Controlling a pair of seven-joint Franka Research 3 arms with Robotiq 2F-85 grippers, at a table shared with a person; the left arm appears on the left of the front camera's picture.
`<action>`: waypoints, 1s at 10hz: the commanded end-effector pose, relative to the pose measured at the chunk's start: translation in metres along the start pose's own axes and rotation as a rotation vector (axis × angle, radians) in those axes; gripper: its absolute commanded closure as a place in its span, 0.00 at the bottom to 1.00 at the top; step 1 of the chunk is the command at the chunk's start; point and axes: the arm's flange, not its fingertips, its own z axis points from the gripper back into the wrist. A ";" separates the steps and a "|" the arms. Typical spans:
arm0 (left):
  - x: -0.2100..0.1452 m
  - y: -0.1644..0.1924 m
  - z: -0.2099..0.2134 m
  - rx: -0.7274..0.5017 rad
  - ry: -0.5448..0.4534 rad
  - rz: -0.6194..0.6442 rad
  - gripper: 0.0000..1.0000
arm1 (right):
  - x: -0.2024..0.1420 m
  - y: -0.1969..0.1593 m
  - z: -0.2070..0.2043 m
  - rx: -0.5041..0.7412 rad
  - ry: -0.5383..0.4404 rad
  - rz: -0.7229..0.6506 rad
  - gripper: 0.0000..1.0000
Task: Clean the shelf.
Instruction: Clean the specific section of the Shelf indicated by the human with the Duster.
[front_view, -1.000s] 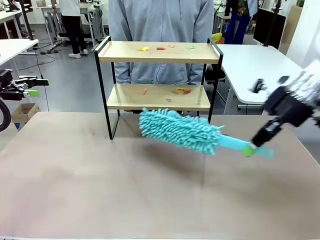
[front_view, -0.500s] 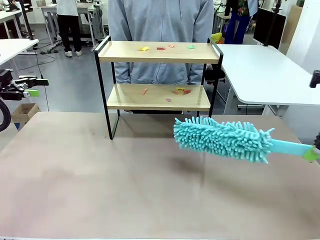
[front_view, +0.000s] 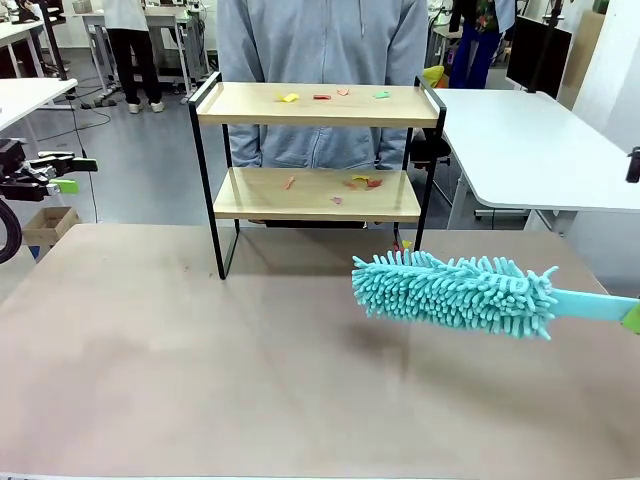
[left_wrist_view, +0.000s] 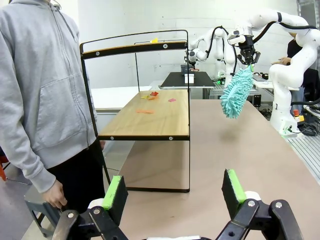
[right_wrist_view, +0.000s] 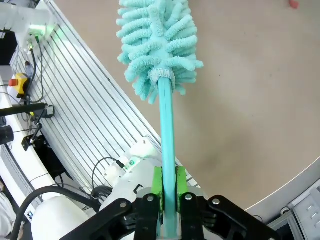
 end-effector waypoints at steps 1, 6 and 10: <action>0.003 -0.001 0.000 0.001 -0.001 -0.006 0.00 | 0.000 -0.001 0.002 0.004 -0.020 -0.011 0.87; 0.003 -0.001 0.000 0.001 -0.001 -0.006 0.00 | 0.000 -0.001 0.002 0.004 -0.020 -0.011 0.87; 0.003 -0.001 0.000 0.001 -0.001 -0.006 0.00 | 0.000 -0.001 0.002 0.004 -0.020 -0.011 0.87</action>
